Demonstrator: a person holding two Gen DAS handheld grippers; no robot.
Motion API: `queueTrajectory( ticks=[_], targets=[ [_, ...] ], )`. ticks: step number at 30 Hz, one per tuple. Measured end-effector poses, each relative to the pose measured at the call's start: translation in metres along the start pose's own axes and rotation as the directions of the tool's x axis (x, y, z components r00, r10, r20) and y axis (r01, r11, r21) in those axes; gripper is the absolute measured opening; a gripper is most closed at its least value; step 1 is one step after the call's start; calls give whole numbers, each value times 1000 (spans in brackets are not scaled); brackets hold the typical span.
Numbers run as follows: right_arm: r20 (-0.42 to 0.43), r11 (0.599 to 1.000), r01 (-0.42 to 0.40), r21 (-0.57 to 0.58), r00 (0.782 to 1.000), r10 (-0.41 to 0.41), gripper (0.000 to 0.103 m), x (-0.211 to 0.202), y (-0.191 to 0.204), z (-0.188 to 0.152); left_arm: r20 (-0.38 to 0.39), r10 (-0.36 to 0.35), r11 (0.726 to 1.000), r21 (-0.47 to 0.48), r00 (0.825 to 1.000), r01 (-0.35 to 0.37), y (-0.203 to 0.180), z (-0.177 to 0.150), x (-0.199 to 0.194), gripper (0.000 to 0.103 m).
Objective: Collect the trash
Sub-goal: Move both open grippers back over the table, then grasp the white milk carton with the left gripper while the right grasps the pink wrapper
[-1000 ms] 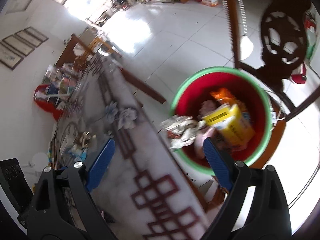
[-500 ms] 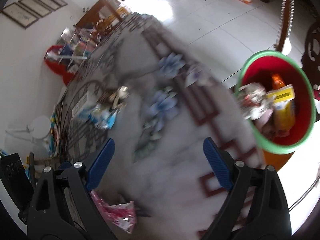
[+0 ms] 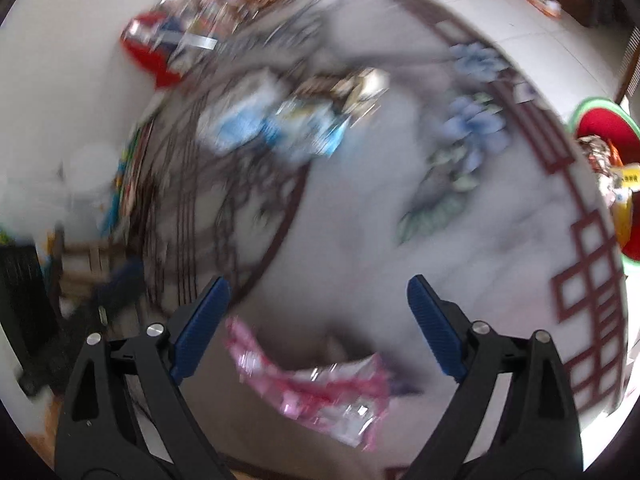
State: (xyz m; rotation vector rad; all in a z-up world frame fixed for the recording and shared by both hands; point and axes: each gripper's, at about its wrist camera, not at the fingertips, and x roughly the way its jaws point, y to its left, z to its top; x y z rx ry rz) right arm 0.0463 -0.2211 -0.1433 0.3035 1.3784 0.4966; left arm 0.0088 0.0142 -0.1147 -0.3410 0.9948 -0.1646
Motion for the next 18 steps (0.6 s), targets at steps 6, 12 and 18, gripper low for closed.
queueTrajectory(
  ticks=[6, 12, 18],
  targets=[
    [-70, 997, 37, -66, 997, -41, 96, 21, 27, -27, 7, 1, 1000, -23, 1000, -1, 22, 0, -5, 75],
    [-95, 972, 149, -181, 981, -168, 96, 42, 50, -41, 16, 22, 999, -27, 1000, -21, 39, 1, -9, 76],
    [-96, 953, 183, -241, 973, -211, 74, 49, 56, -47, 39, 73, 997, 18, 997, -74, 57, 23, -12, 82]
  ],
)
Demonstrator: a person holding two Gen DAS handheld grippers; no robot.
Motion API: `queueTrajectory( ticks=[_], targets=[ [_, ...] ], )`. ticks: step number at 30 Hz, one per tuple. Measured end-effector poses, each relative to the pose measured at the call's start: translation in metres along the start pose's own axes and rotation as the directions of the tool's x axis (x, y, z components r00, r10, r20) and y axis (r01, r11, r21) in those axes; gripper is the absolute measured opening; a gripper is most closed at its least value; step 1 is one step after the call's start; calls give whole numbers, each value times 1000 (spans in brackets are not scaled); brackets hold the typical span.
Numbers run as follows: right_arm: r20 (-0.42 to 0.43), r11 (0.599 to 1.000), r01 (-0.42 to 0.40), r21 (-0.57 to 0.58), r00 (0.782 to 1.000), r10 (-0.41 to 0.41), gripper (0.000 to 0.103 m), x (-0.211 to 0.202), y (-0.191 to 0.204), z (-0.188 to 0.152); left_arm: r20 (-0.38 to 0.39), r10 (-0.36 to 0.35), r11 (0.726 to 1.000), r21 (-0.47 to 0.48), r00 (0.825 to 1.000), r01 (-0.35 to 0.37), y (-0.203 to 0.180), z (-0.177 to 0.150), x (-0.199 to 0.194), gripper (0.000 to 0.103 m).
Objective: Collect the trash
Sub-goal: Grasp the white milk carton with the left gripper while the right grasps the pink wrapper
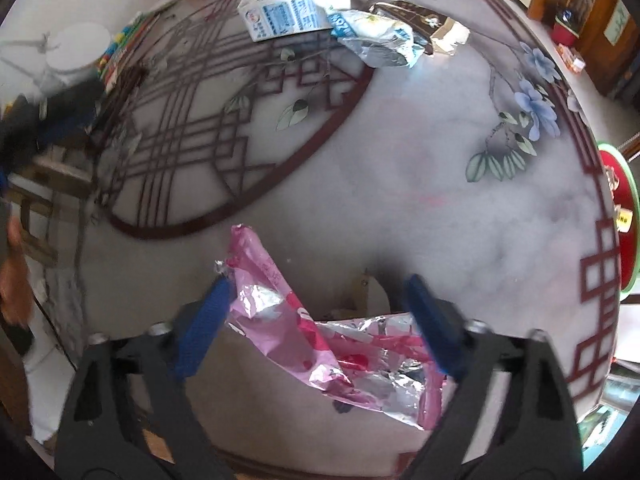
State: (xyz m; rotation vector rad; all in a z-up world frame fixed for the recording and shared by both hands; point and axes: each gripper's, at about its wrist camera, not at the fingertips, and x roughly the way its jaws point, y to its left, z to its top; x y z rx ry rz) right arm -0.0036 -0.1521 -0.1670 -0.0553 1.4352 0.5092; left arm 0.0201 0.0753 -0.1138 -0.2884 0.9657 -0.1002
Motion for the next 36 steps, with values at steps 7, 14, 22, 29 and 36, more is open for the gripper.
queueTrajectory(
  ticks=[7, 14, 22, 29, 36],
  targets=[
    [41, 1000, -21, 5, 999, 21, 34, -14, -1, 5, 6, 49, 989, 140, 999, -49, 3, 47, 14, 87],
    [49, 995, -73, 65, 996, 70, 46, -18, -14, 4, -76, 86, 933, 357, 993, -54, -11, 85, 61, 88],
    [87, 984, -107, 143, 992, 95, 78, -31, -35, 2, -158, 99, 852, 523, 983, -2, -52, 118, 119, 88],
    [96, 976, -101, 191, 992, 84, 82, -39, -52, -9, -258, 150, 859, 512, 954, 4, -62, 118, 175, 58],
    [91, 977, -108, 185, 992, 93, 83, -36, -54, -7, -211, 130, 877, 480, 969, -13, -59, 103, 153, 42]
  ],
)
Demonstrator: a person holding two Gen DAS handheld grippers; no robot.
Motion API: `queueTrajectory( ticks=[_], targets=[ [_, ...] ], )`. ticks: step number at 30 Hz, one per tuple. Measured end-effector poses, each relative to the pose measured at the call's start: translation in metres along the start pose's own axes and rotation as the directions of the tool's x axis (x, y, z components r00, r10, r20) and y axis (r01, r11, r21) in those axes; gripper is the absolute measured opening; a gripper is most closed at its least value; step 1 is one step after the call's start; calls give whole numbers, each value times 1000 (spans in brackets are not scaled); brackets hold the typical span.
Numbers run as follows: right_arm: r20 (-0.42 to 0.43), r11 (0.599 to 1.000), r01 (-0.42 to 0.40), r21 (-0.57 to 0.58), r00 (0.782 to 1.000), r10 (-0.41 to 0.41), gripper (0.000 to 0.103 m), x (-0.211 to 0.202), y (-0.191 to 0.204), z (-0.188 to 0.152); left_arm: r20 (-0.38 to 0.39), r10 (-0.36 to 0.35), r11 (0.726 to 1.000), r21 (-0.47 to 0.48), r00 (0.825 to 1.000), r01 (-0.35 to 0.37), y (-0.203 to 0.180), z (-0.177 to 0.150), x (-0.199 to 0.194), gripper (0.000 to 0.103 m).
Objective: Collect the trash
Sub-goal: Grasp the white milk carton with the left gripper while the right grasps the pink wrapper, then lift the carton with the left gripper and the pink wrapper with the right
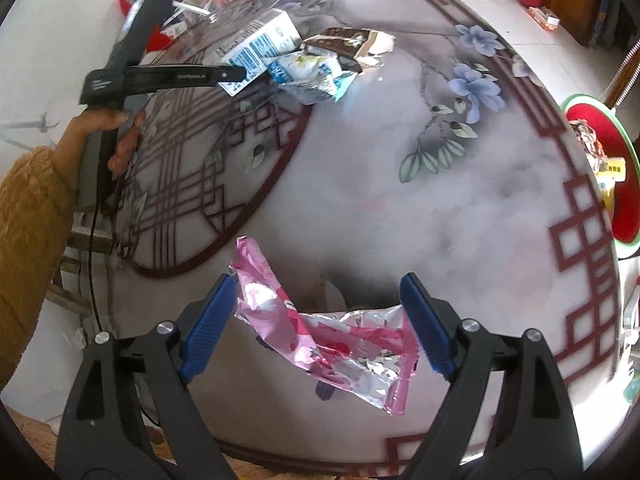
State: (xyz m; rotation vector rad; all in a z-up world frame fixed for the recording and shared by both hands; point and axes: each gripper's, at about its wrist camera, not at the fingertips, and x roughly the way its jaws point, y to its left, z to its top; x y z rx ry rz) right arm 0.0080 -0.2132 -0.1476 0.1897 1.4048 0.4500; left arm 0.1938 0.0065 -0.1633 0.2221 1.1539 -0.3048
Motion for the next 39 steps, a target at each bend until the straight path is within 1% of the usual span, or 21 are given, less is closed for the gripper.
queueTrajectory(
  ticks=[4, 6, 8, 11, 14, 16, 18, 19, 20, 21, 23, 25, 30, 37, 39],
  targets=[
    [-39, 997, 0, -72, 999, -3, 85, 11, 16, 0, 38, 0, 993, -116, 999, 4, 12, -28, -25, 42],
    [-63, 994, 7, -111, 998, -14, 91, 17, 24, -1, 52, -12, 981, -192, 999, 22, 17, -48, -42, 42],
    [-83, 987, 25, -158, 996, -39, 91, 25, 34, -2, 67, -22, 970, -240, 998, 37, 19, -65, -53, 42],
    [-99, 975, 41, -218, 993, -64, 92, 35, 45, -2, 80, -17, 955, -295, 997, 40, 18, -91, -66, 42],
    [-99, 950, 86, -301, 988, -121, 92, 45, 58, -2, 82, -15, 932, -360, 997, 44, 18, -114, -71, 42],
    [-90, 930, 104, -352, 985, -145, 92, 49, 67, -4, 84, -30, 909, -413, 996, 62, 18, -129, -74, 42],
    [-86, 910, 121, -397, 982, -169, 91, 56, 76, -6, 85, -39, 901, -428, 996, 71, 14, -138, -75, 42],
    [-82, 902, 138, -409, 979, -187, 80, 58, 79, -6, 84, -39, 902, -425, 996, 71, 12, -141, -75, 42],
    [-82, 900, 143, -412, 978, -193, 60, 60, 81, -5, 83, -39, 904, -423, 996, 71, 11, -142, -76, 42],
    [-86, 903, 137, -407, 979, -187, 47, 61, 83, -4, 86, -42, 903, -422, 995, 75, 10, -144, -77, 42],
    [-81, 914, 119, -389, 983, -162, 38, 60, 82, -2, 99, -49, 900, -428, 994, 86, 8, -146, -80, 42],
    [-55, 926, 104, -363, 990, -133, 35, 51, 81, 3, 114, -46, 898, -430, 992, 91, 9, -145, -85, 42],
    [34, 948, 104, -300, 995, -99, 35, 25, 75, 18, 145, -45, 895, -434, 988, 105, 7, -140, -93, 42],
    [135, 970, 97, -223, 989, -68, 35, 0, 73, 39, 165, -46, 903, -415, 985, 112, 0, -132, -99, 42],
    [157, 971, 99, -219, 985, -65, 35, -9, 70, 38, 174, -45, 903, -415, 984, 115, -2, -131, -103, 42]
  ],
)
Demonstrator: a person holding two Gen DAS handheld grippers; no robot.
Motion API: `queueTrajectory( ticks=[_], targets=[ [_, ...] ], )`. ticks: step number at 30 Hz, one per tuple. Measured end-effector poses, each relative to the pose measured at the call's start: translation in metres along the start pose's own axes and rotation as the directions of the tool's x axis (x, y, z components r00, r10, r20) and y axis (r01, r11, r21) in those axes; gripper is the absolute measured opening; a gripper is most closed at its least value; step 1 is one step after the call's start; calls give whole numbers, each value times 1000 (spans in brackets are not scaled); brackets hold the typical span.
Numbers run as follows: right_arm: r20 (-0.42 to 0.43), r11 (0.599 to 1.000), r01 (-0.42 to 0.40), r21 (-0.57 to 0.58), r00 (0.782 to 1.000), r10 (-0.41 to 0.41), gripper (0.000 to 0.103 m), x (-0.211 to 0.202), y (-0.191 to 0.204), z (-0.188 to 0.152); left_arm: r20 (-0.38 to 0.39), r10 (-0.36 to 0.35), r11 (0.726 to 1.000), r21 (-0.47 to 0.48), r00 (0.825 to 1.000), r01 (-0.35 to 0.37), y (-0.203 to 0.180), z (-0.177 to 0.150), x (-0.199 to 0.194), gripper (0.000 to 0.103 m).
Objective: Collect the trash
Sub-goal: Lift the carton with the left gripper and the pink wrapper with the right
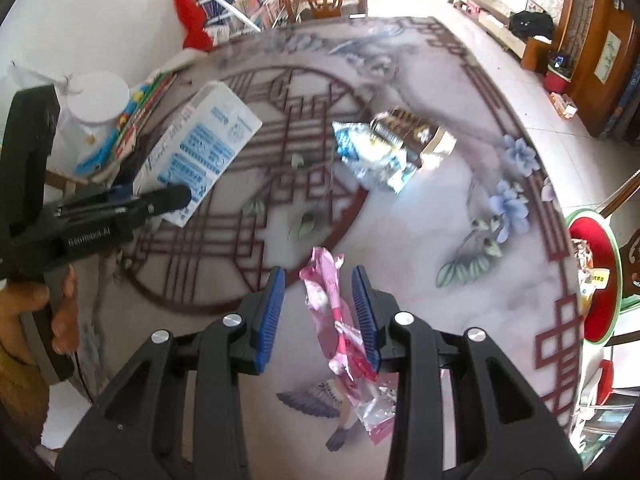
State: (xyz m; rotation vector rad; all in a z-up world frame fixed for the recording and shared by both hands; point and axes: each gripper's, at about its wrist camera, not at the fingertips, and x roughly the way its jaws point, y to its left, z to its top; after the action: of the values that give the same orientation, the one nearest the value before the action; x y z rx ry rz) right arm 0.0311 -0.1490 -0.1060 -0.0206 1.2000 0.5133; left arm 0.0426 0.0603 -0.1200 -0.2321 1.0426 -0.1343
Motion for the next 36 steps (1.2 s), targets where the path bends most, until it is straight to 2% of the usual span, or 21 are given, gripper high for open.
queueTrajectory(
  ticks=[9, 19, 36],
  targets=[
    [59, 1000, 0, 27, 998, -1, 35, -17, -13, 6, 56, -7, 1000, 3, 998, 7, -18, 9, -18, 42],
    [96, 997, -15, 71, 995, 8, 35, -31, -54, 9, 87, -1, 1000, 2, 996, 1, -45, 18, -18, 42],
    [121, 993, -54, 103, 992, 41, 35, -50, -148, 18, 99, -4, 999, 53, 995, -1, -146, 39, 1, 42]
  ],
)
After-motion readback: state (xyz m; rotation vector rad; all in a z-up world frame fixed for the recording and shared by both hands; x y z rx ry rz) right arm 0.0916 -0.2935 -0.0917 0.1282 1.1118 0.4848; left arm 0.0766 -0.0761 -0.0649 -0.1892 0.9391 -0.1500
